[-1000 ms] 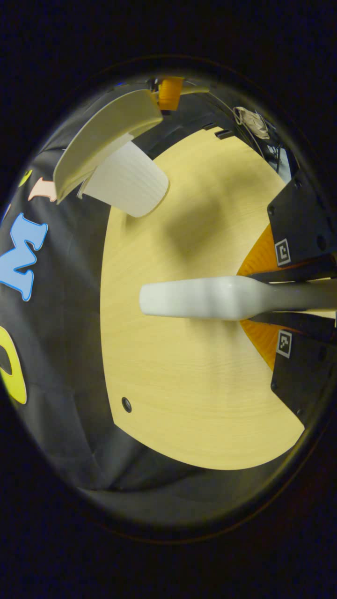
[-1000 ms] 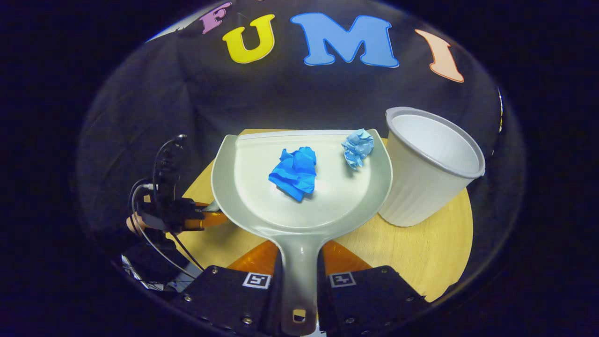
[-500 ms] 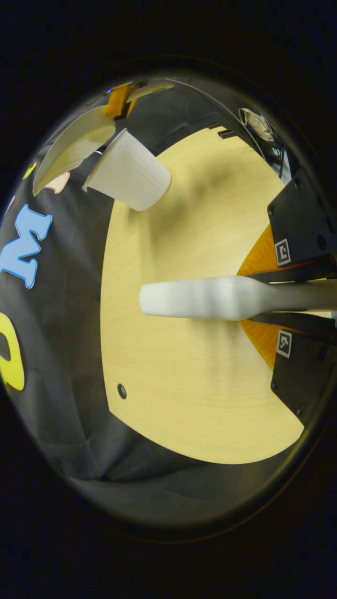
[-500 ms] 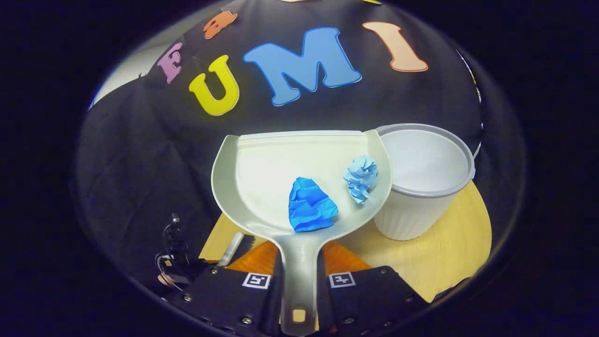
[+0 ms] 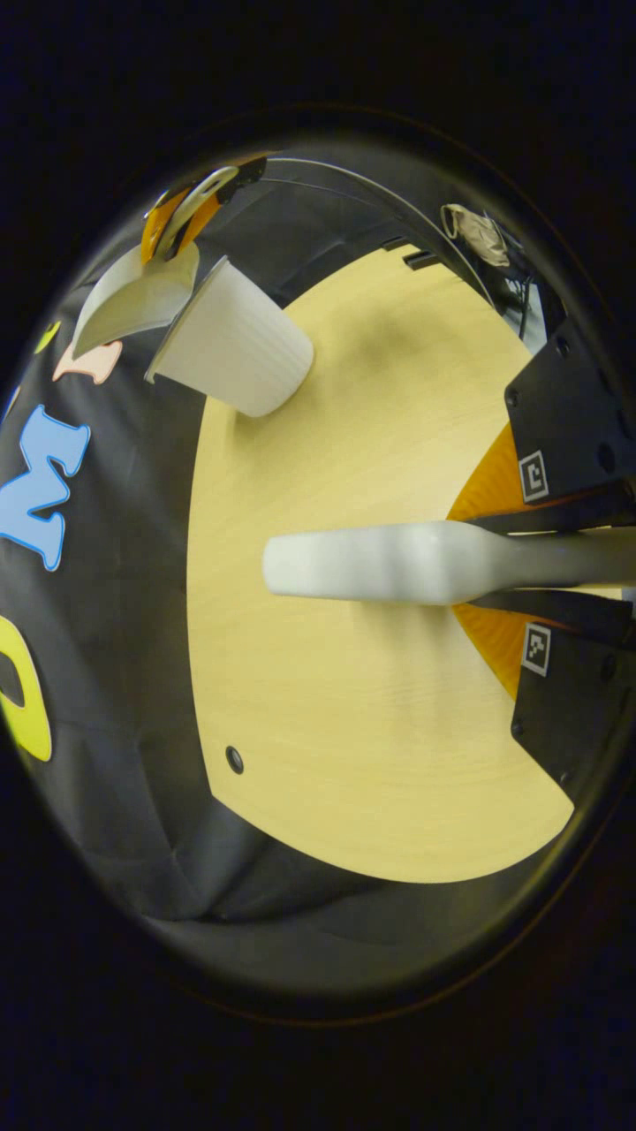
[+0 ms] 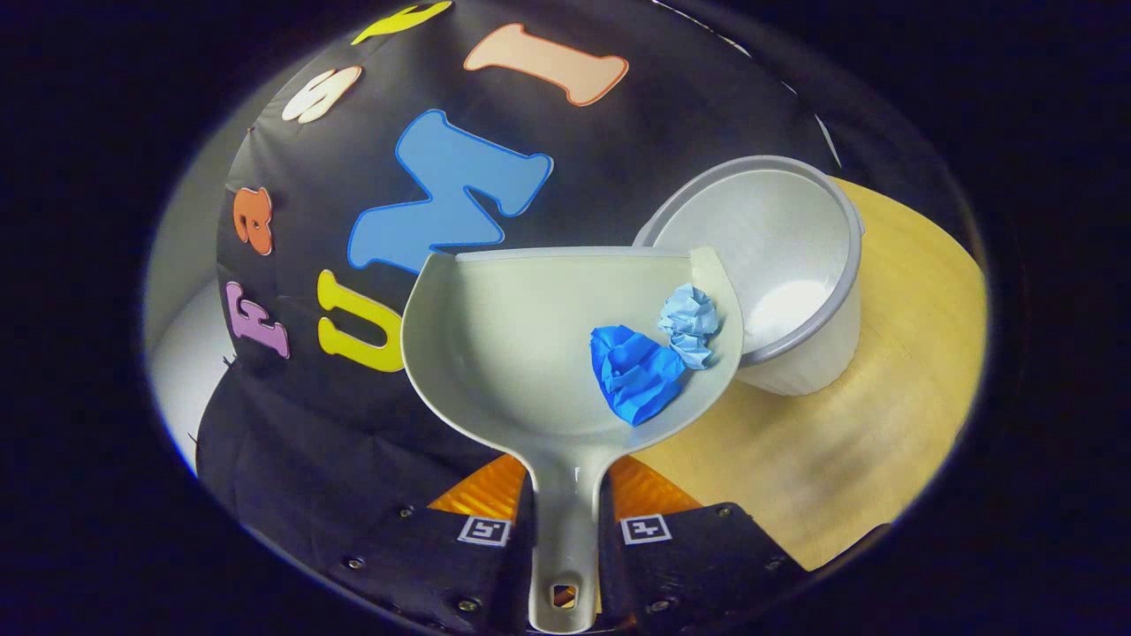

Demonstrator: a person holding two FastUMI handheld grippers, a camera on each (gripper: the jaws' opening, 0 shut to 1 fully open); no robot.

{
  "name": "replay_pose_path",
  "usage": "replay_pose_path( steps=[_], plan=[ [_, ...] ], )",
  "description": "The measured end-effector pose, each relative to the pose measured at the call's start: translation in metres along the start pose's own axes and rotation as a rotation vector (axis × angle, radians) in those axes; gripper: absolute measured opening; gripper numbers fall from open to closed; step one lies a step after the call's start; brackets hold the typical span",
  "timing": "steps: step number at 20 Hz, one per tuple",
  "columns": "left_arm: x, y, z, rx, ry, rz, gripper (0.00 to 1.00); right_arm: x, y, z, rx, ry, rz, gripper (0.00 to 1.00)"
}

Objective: Pick up the small broom and dustpan from the desktop, sweep the trash into the dustpan with the broom, and then empty the trash into the garbage bin.

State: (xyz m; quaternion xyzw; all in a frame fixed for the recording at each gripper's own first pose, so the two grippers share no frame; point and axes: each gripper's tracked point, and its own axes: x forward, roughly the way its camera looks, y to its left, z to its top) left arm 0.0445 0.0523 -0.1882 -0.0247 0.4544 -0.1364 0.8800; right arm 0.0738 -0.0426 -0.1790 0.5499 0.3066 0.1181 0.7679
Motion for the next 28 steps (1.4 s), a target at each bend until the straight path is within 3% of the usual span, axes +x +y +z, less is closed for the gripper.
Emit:
replay_pose_path(
  steps=[8, 17, 22, 28],
  plan=[
    [0.007, -0.026, 0.015, 0.015, 0.029, -0.056, 0.36, -0.01, 0.002, 0.028, 0.254, 0.002, 0.033, 0.3],
    [0.011, -0.036, 0.03, 0.019, 0.057, -0.061, 0.38, -0.01, 0.004, 0.042, 0.413, 0.011, 0.082, 0.31],
    [0.016, -0.041, 0.028, -0.007, 0.054, -0.068, 0.36, -0.012, 0.007, 0.034, 0.379, 0.028, 0.085, 0.3],
    [0.009, -0.03, 0.022, -0.055, 0.031, -0.06, 0.35, -0.026, 0.011, 0.014, 0.205, 0.001, 0.075, 0.3]
  ],
)
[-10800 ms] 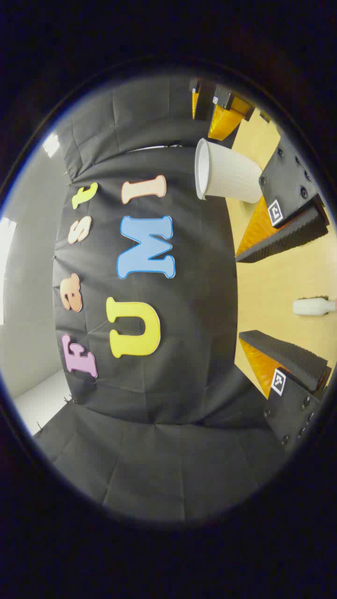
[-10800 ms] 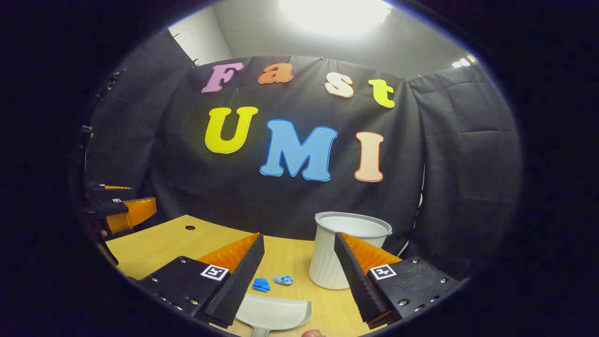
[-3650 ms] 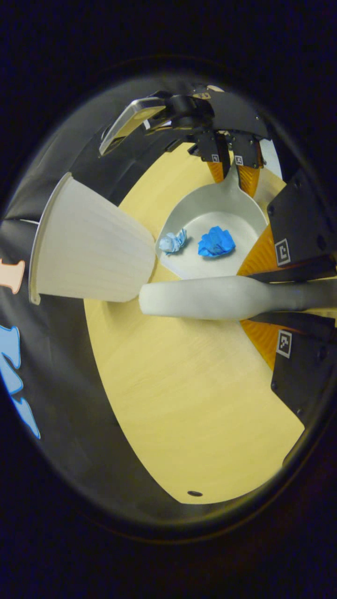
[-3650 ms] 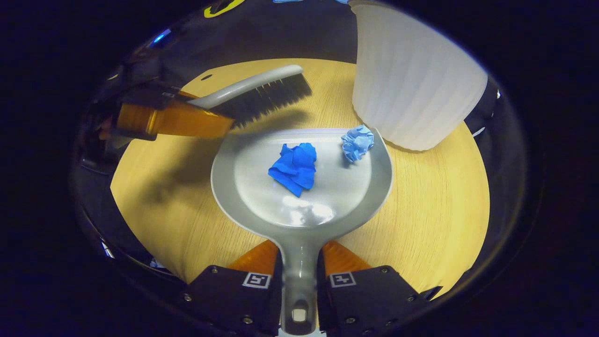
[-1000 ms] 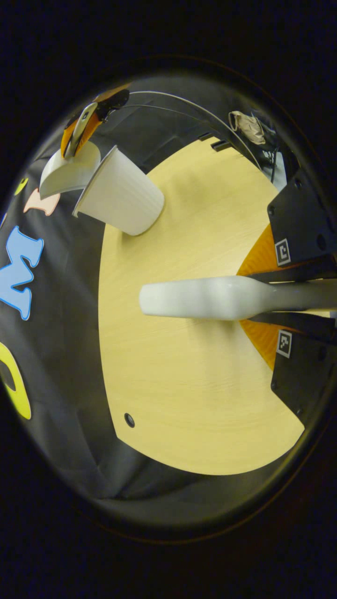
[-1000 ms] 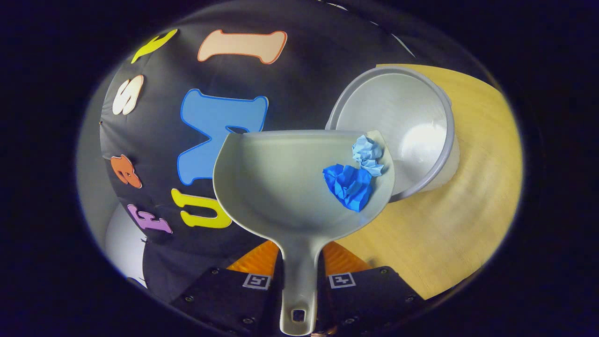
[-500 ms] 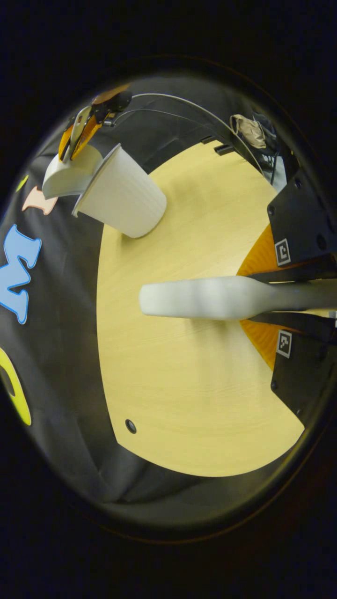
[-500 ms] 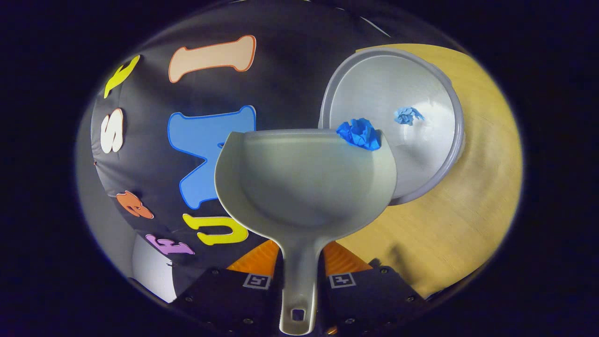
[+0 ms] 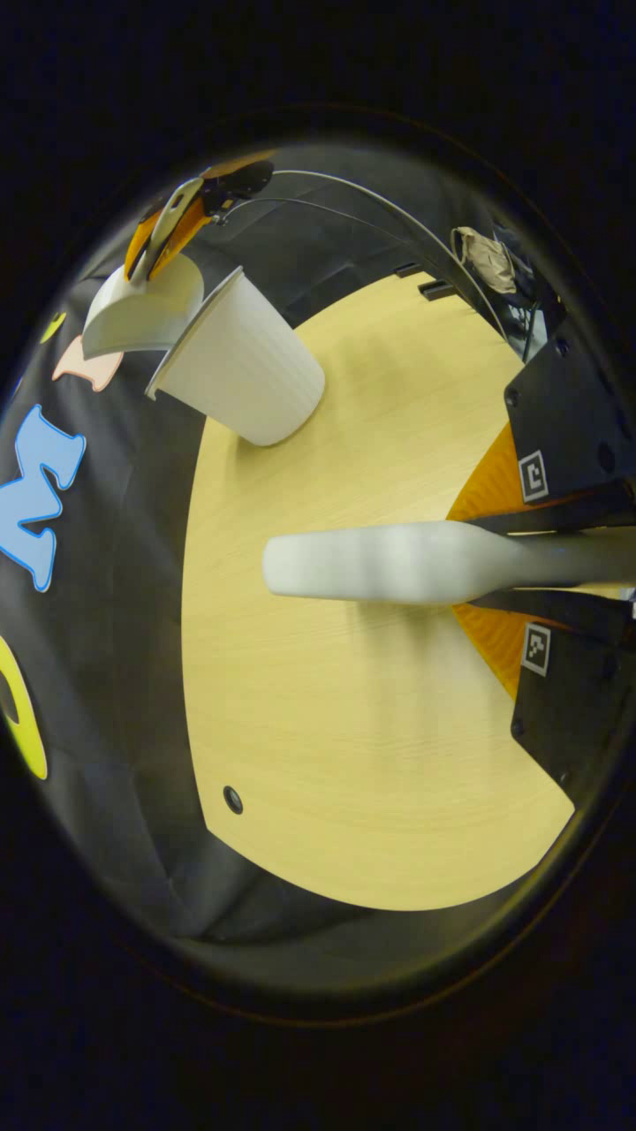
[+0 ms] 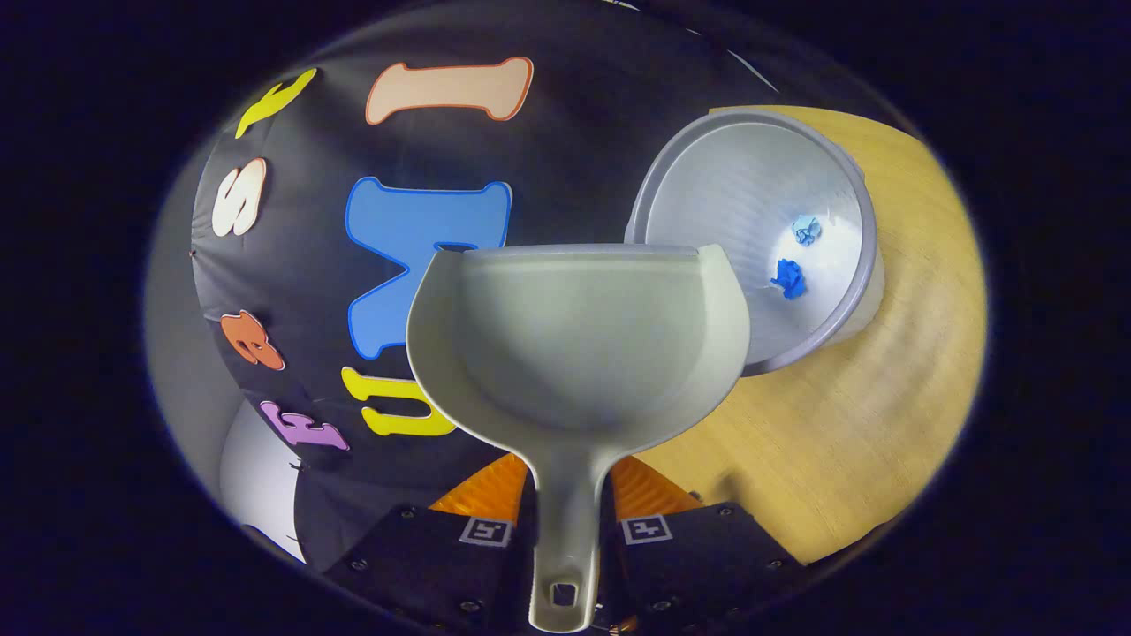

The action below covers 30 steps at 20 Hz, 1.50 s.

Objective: Pick up the small broom and dustpan from the desktop, sweep the trash into the dustpan with the broom, and then empty the trash into the garbage bin.

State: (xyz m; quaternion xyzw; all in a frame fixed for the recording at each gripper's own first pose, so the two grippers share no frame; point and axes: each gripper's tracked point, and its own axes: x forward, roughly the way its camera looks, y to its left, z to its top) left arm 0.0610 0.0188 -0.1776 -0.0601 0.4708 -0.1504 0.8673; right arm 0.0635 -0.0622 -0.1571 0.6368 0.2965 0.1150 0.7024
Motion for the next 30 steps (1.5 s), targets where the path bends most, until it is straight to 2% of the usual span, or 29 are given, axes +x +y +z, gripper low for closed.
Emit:
replay_pose_path(
  steps=[6, 8, 13, 16, 18, 20, 26, 28, 30],
  plan=[
    [-0.007, 0.028, -0.013, -0.038, -0.028, 0.029, 0.34, -0.007, -0.004, -0.045, -0.257, -0.018, -0.026, 0.31],
    [-0.012, 0.038, -0.023, -0.034, -0.024, 0.054, 0.37, -0.012, -0.01, -0.065, -0.319, -0.007, -0.053, 0.3],
    [-0.021, 0.053, -0.047, -0.044, -0.011, 0.084, 0.37, -0.024, -0.03, -0.123, -0.513, 0.032, -0.123, 0.3],
    [-0.022, 0.06, -0.063, -0.058, 0.011, 0.103, 0.38, -0.027, -0.061, -0.156, -0.641, 0.069, -0.209, 0.3],
    [-0.02, 0.065, -0.069, -0.061, 0.021, 0.118, 0.35, -0.02, -0.09, -0.17, -0.734, 0.094, -0.298, 0.3],
    [-0.016, 0.07, -0.078, -0.068, 0.034, 0.141, 0.37, -0.019, -0.127, -0.183, -0.793, 0.111, -0.392, 0.31],
    [-0.007, 0.075, -0.088, -0.086, 0.082, 0.157, 0.38, -0.001, -0.228, -0.22, -0.868, 0.175, -0.599, 0.31],
    [-0.008, 0.077, -0.088, -0.091, 0.091, 0.16, 0.34, 0.0, -0.249, -0.232, -0.873, 0.189, -0.661, 0.31],
    [-0.005, 0.074, -0.083, -0.085, 0.097, 0.178, 0.35, 0.002, -0.264, -0.242, -0.874, 0.208, -0.704, 0.31]
  ],
)
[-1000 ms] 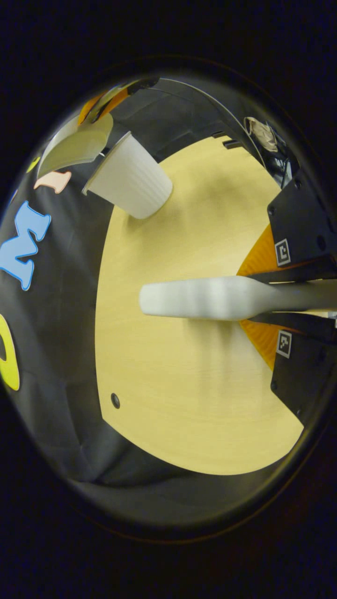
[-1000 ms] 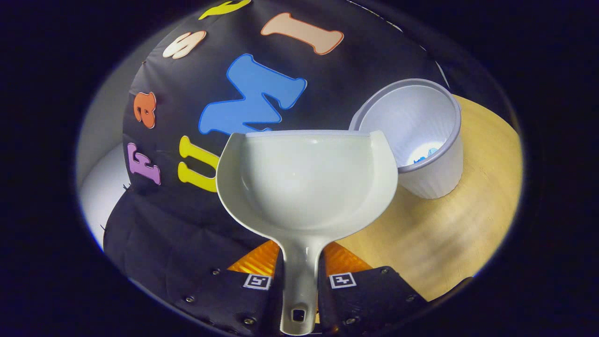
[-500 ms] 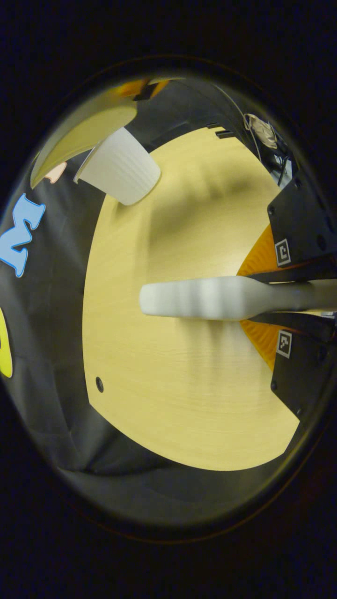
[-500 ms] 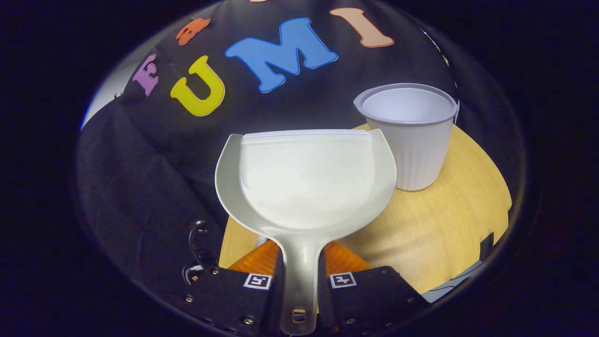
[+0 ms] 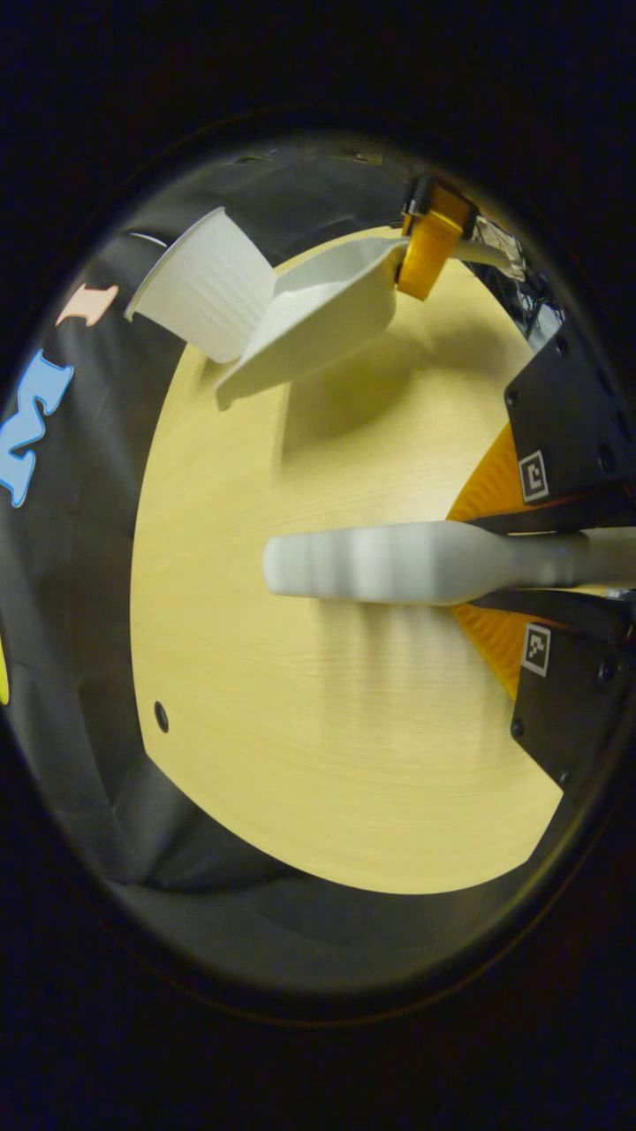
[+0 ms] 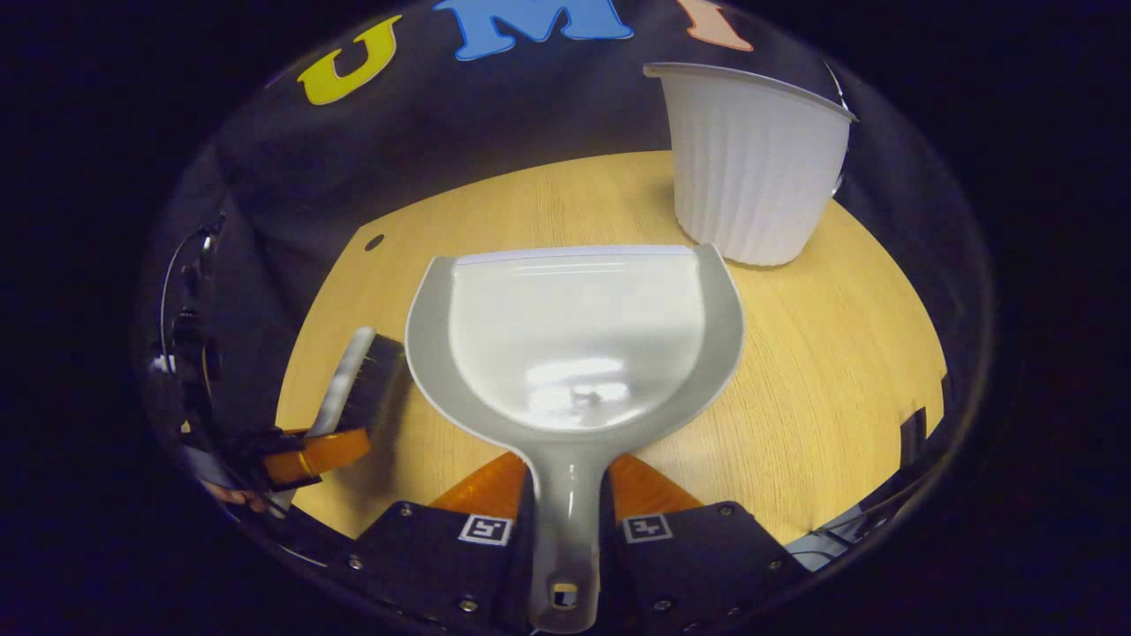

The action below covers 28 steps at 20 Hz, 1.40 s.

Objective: Pick up the small broom and dustpan from the desktop, sweep the trash into the dustpan with the broom, and then empty the trash into the garbage bin.

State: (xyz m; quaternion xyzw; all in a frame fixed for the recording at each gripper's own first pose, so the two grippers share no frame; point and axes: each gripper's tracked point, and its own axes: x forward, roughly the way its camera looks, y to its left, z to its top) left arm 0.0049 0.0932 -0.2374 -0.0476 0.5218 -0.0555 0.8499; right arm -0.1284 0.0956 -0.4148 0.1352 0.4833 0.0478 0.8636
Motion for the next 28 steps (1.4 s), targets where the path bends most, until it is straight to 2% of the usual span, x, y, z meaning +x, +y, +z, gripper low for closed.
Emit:
replay_pose_path(
  steps=[5, 11, 17, 18, 19, 28],
  plan=[
    [0.006, 0.004, -0.008, -0.014, 0.018, 0.022, 0.36, 0.007, -0.001, -0.009, -0.02, 0.004, -0.031, 0.31],
    [0.005, 0.005, 0.005, -0.001, 0.021, 0.042, 0.36, 0.007, -0.002, -0.01, -0.037, 0.037, -0.039, 0.31],
    [0.005, 0.001, 0.006, -0.014, 0.029, 0.039, 0.34, 0.008, -0.004, -0.012, -0.047, 0.051, -0.06, 0.31],
    [0.003, 0.002, 0.007, -0.016, 0.028, 0.034, 0.39, 0.006, -0.004, -0.012, -0.049, 0.056, -0.068, 0.31],
    [0.001, 0.004, 0.009, -0.014, 0.027, 0.036, 0.37, 0.006, -0.003, -0.013, -0.052, 0.064, -0.073, 0.31],
    [-0.018, 0.01, 0.007, -0.004, -0.004, 0.079, 0.43, 0.0, -0.005, -0.009, -0.053, 0.072, -0.031, 0.35]
  ],
)
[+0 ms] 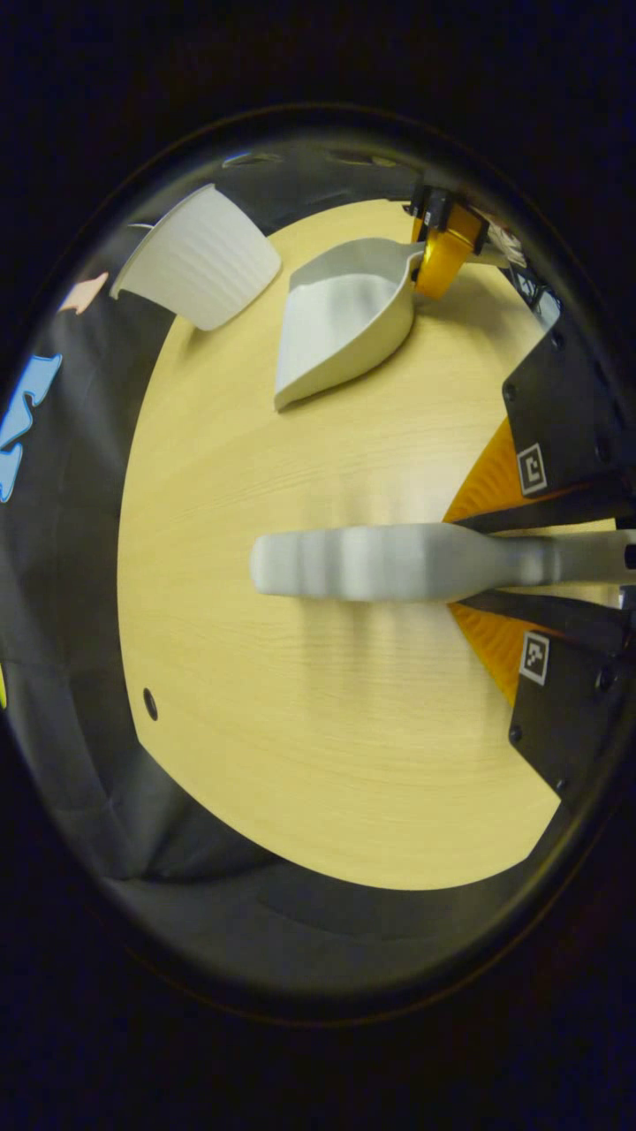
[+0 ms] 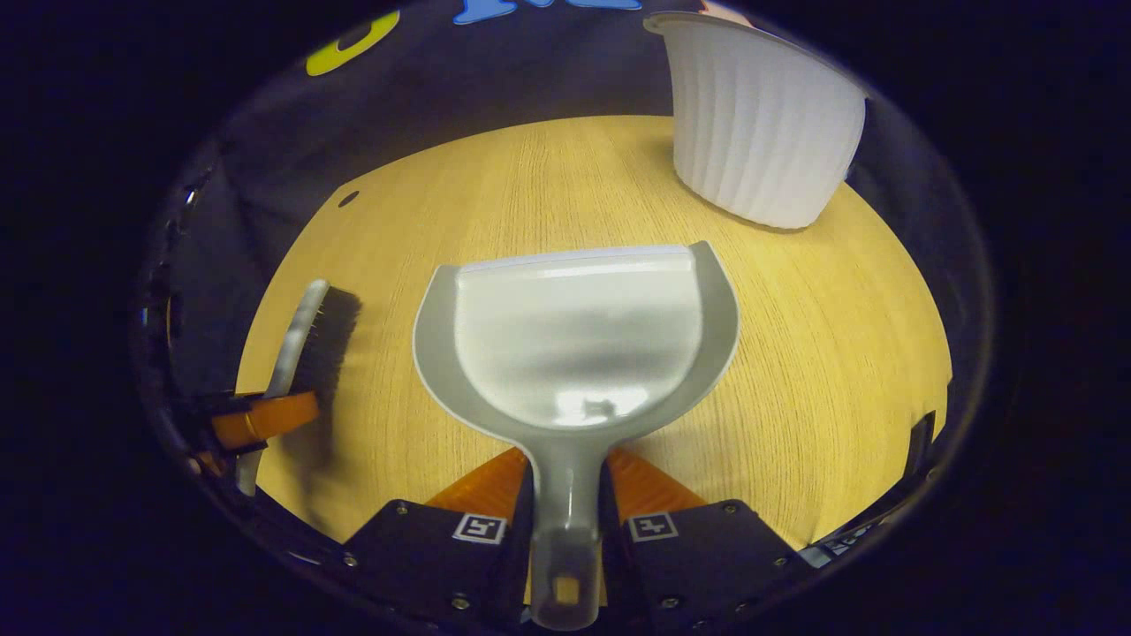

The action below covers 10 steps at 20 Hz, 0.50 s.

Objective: Pick up the small broom and dustpan from the desktop, sweep the trash into the dustpan with the broom, and then empty the trash into the garbage bin.

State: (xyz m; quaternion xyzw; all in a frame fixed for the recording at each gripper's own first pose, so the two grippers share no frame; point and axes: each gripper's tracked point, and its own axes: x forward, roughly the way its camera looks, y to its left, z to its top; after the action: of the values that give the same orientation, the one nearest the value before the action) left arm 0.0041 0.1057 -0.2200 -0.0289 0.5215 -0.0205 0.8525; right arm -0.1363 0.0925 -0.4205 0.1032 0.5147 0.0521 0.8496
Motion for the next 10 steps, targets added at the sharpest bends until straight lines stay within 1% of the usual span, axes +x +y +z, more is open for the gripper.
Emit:
replay_pose_path(
  steps=[1, 2, 3, 4, 5, 6, 7, 8, 9, 10],
  plan=[
    [-0.005, 0.0, 0.004, 0.006, -0.018, 0.006, 0.44, -0.002, -0.001, -0.001, -0.004, -0.001, 0.004, 0.44],
    [-0.01, 0.0, 0.009, 0.021, -0.036, 0.01, 0.45, -0.006, -0.003, 0.0, -0.005, -0.004, 0.013, 0.49],
    [-0.016, 0.0, 0.013, 0.034, -0.051, 0.018, 0.46, -0.01, -0.004, 0.001, -0.003, -0.006, 0.02, 0.58],
    [-0.021, -0.002, 0.016, 0.04, -0.061, 0.017, 0.52, -0.012, -0.005, 0.002, 0.0, -0.01, 0.03, 0.62],
    [-0.027, -0.005, 0.019, 0.039, -0.072, 0.013, 0.58, -0.016, -0.006, 0.004, 0.003, -0.018, 0.036, 0.76],
    [-0.034, -0.007, 0.022, 0.039, -0.085, 0.014, 0.63, -0.021, -0.007, 0.007, 0.007, -0.028, 0.043, 0.8],
    [-0.04, -0.007, 0.026, 0.041, -0.1, 0.02, 0.75, -0.027, -0.007, 0.009, 0.01, -0.037, 0.05, 0.92],
    [-0.043, -0.011, 0.024, 0.04, -0.124, 0.027, 0.82, -0.035, -0.01, 0.012, 0.01, -0.05, 0.055, 0.94],
    [-0.047, -0.006, 0.025, 0.038, -0.152, 0.031, 0.96, -0.039, -0.012, 0.016, 0.01, -0.065, 0.06, 0.98],
    [-0.05, -0.014, 0.034, 0.036, -0.181, 0.032, 0.98, -0.045, -0.013, 0.02, 0.008, -0.084, 0.064, 0.98]
  ],
)
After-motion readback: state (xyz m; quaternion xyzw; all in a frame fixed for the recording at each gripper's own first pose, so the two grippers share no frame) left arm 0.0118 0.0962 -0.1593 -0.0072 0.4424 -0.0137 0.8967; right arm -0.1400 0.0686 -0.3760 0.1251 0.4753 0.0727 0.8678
